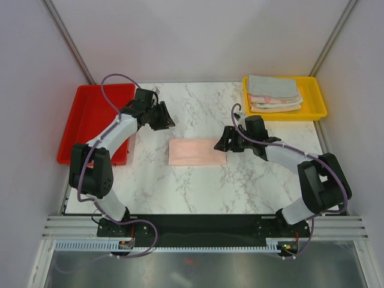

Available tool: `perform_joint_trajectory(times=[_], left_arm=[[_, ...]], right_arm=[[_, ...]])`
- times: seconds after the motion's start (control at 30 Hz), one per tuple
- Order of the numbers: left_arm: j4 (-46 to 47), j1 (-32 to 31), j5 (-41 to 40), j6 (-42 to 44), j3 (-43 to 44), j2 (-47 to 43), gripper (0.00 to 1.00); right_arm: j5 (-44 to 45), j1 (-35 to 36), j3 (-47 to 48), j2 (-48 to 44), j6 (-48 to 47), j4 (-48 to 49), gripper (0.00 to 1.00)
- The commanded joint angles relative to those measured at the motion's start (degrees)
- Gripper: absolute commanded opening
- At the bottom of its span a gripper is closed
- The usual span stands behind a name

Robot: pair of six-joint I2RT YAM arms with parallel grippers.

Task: Fold and stack the towels
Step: Neatly place the folded towel into the bin

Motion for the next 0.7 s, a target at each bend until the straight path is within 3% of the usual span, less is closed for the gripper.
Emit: perform_joint_trajectory(times=[0.0, 0.1, 0.4, 0.5, 0.67], left_arm=[[-1.01, -0.23, 5.0, 1.18, -3.84, -1.82, 0.44], [-0.92, -0.31, 6.96, -0.66, -5.78, -0.77, 0.43], [-1.18, -0.22, 0.73, -5.41, -11.67, 2.48, 0.42], [-1.09, -0.22, -1.38, -5.94, -12.9, 3.01, 0.42], [-1.18, -0.14, -2.09, -6.56, -13.26, 3.28, 0.42]], right_arm=[[8.77, 0.1, 4.39, 2.46, -3.42, -6.71, 0.72], [11.33, 0.1, 6.94, 5.8, -4.39, -8.47, 0.76], [13.8, 3.43, 8.88, 13.98, -2.64, -6.63, 0.76], [14.06, 5.36, 7.3, 14.43, -1.41, -5.14, 0.73], [14.58, 6.69, 4.14, 13.81, -0.27, -3.11, 0.59]])
